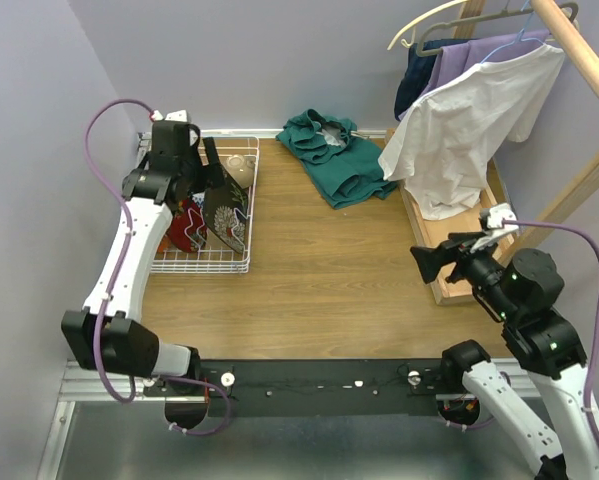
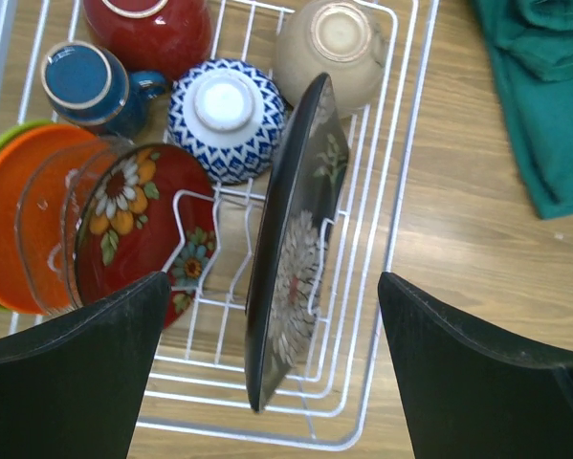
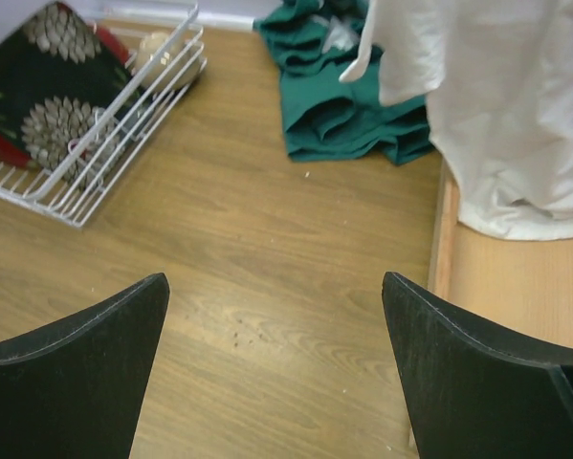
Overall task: Unload the mixed dishes from the dish rack
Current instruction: Pick up the plate from the dish rack.
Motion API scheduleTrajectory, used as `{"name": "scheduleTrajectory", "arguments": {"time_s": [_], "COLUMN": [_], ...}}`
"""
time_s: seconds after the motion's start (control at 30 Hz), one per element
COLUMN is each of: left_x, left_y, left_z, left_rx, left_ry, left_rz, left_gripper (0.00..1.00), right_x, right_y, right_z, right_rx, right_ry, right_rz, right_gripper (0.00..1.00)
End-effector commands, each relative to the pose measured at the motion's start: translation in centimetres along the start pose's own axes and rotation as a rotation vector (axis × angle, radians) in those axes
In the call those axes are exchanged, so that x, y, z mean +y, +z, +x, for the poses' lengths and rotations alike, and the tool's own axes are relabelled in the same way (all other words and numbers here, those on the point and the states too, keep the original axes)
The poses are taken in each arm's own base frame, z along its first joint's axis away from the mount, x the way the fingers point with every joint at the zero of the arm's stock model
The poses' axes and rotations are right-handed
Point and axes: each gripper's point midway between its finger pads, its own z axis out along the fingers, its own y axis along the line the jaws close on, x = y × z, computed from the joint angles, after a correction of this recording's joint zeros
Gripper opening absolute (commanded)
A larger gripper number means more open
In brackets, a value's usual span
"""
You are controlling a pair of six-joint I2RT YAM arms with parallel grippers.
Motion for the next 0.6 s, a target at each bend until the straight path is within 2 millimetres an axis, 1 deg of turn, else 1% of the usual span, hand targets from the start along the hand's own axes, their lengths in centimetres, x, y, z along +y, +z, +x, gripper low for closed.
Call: {"name": "scheduleTrajectory", "arguments": {"time_s": [0.0, 0.07, 0.13, 0.2, 0.3, 0.33, 0.4, 0.53, 0.57], "left_x": [1.2, 1.7, 2.2, 2.2, 2.0, 1.9, 1.9, 1.5, 1.3], "left_y": [1.1, 1.8, 2.4, 2.8, 3.6, 4.2, 4.6, 5.9, 6.2], "left_z": [-0.4, 0.0, 0.4, 0.8, 1.9, 2.3, 3.1, 4.8, 4.8], "left_rx": [0.026, 0.058, 0.077, 0.091, 0.149, 0.171, 0.203, 0.251, 0.25], "left_ry": [0.145, 0.184, 0.193, 0.194, 0.214, 0.227, 0.245, 0.235, 0.231], "left_rz": [-0.154, -0.207, -0.24, -0.25, -0.253, -0.261, -0.273, -0.257, -0.251], "left_gripper": [0.99, 0.99, 0.98, 0.93, 0.91, 0.91, 0.89, 0.83, 0.81], "right_x": [2.1, 2.5, 3.0, 3.4, 4.2, 4.2, 4.4, 4.4, 4.4], "right_y": [1.3, 1.8, 2.5, 2.8, 3.3, 3.5, 3.7, 3.7, 3.7], "right_z": [0.4, 1.0, 2.1, 2.5, 3.1, 3.5, 4.0, 4.2, 4.2], "right_rx": [0.073, 0.108, 0.155, 0.171, 0.209, 0.223, 0.234, 0.233, 0.23], "right_ry": [-0.034, -0.037, -0.052, -0.06, -0.069, -0.07, -0.067, -0.065, -0.066], "right_rz": [-0.126, -0.153, -0.195, -0.225, -0.282, -0.291, -0.305, -0.305, -0.307], "right_gripper": [1.0, 1.0, 1.0, 1.0, 1.0, 1.0, 1.0, 1.0, 1.0]}}
